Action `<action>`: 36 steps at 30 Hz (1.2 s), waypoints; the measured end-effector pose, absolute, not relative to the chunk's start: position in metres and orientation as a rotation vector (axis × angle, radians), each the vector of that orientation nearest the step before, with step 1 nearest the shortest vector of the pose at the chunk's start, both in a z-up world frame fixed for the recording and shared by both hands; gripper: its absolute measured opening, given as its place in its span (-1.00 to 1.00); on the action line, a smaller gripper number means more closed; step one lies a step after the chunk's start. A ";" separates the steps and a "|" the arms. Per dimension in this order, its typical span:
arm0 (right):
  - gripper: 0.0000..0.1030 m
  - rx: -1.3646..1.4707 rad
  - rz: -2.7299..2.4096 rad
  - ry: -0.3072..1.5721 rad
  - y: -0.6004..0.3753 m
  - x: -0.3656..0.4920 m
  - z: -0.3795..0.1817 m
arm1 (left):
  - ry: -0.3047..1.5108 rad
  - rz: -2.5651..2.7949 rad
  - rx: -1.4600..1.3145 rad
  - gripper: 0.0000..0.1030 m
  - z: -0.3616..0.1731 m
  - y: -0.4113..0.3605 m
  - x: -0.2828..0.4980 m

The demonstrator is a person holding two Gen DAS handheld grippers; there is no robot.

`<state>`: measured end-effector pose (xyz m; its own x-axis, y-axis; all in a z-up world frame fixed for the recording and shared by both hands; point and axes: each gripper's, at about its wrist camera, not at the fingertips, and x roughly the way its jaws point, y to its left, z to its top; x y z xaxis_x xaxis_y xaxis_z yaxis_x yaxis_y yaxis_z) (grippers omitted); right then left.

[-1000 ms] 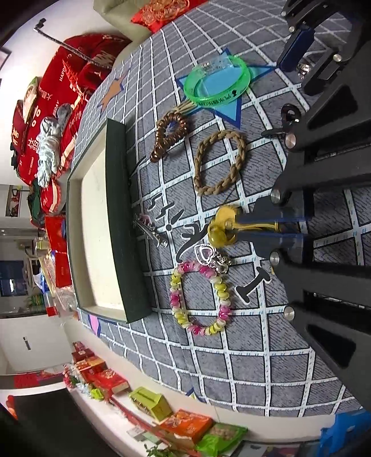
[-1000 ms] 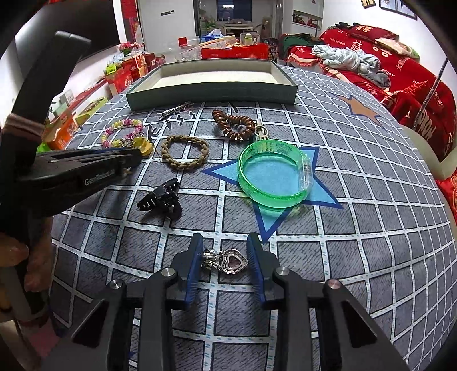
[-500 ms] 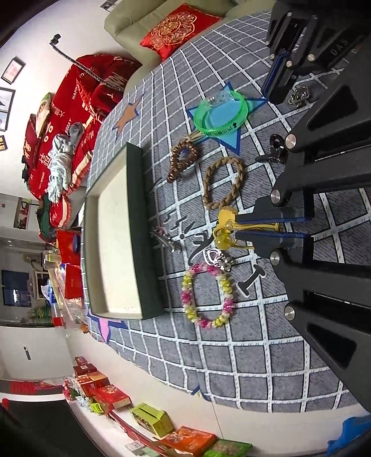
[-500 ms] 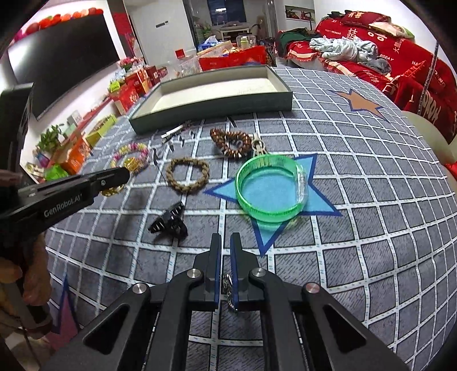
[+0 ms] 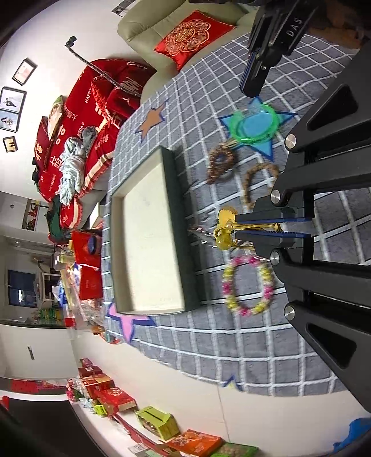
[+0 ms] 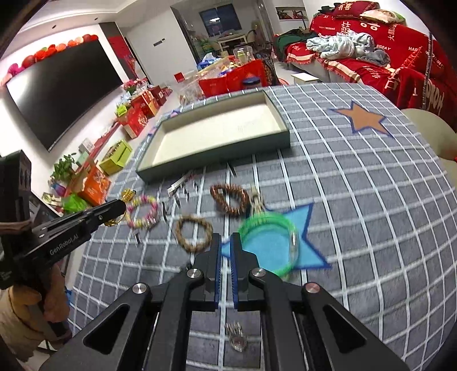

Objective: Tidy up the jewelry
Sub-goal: 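Carry the yellow bracelet and heart pendant with both tools over the tray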

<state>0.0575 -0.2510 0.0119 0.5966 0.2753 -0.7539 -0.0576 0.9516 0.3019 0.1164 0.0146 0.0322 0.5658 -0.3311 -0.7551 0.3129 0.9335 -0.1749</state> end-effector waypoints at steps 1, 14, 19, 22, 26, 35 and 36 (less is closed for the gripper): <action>-0.87 0.250 0.200 0.912 -0.250 0.059 0.014 | 0.886 -0.374 -0.019 -0.58 0.035 0.015 0.120; -0.17 -0.001 0.273 1.125 -0.219 0.007 -0.037 | 0.900 -0.381 -0.013 -0.59 0.026 0.016 0.124; -0.59 -0.084 0.230 1.156 -0.210 0.000 -0.053 | 0.897 -0.394 -0.014 -0.59 0.027 0.012 0.121; -0.63 -0.074 0.202 1.152 -0.214 0.003 -0.051 | 0.899 -0.398 -0.012 -0.59 0.027 0.011 0.121; -0.63 -0.019 0.193 1.114 -0.224 0.011 -0.041 | 0.902 -0.399 -0.014 -0.59 0.026 0.011 0.121; -0.64 0.068 0.219 1.010 -0.230 0.065 0.000 | 0.893 -0.393 -0.013 -0.58 0.028 0.010 0.133; -0.64 0.073 0.221 1.000 -0.229 0.072 0.004 | 0.889 -0.390 -0.012 -0.59 0.029 0.010 0.137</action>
<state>0.0724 -0.2293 0.0037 0.5199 0.2178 -0.8260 -0.1512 0.9751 0.1619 0.1366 0.0096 0.0293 0.5645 -0.3359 -0.7540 0.3264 0.9298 -0.1699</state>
